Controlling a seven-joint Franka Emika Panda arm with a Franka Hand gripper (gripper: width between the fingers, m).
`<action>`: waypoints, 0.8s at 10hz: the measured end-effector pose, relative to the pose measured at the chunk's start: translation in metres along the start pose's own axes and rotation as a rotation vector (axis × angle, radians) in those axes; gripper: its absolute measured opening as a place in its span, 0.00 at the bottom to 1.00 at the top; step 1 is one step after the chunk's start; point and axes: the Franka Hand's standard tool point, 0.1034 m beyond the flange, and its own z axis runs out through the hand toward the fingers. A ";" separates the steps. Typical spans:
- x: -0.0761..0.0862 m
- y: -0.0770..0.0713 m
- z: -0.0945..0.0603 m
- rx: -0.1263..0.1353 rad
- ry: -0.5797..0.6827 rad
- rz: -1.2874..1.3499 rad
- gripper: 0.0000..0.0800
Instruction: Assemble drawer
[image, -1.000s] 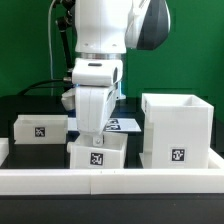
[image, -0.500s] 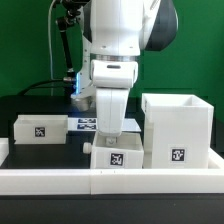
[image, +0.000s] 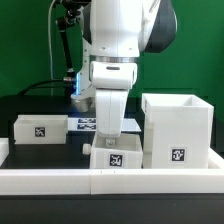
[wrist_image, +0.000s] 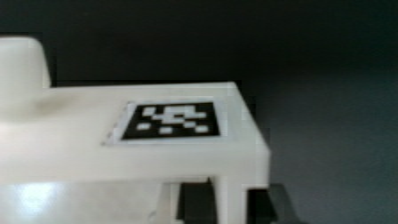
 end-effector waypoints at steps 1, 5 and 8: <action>0.003 -0.001 0.000 0.004 -0.002 -0.014 0.06; 0.006 -0.002 0.001 0.008 -0.005 -0.024 0.06; 0.005 -0.002 0.001 0.011 -0.005 -0.023 0.06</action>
Offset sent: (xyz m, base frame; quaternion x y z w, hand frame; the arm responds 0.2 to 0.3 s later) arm 0.0057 0.0099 0.0030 0.0009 0.0015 -0.0040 1.0000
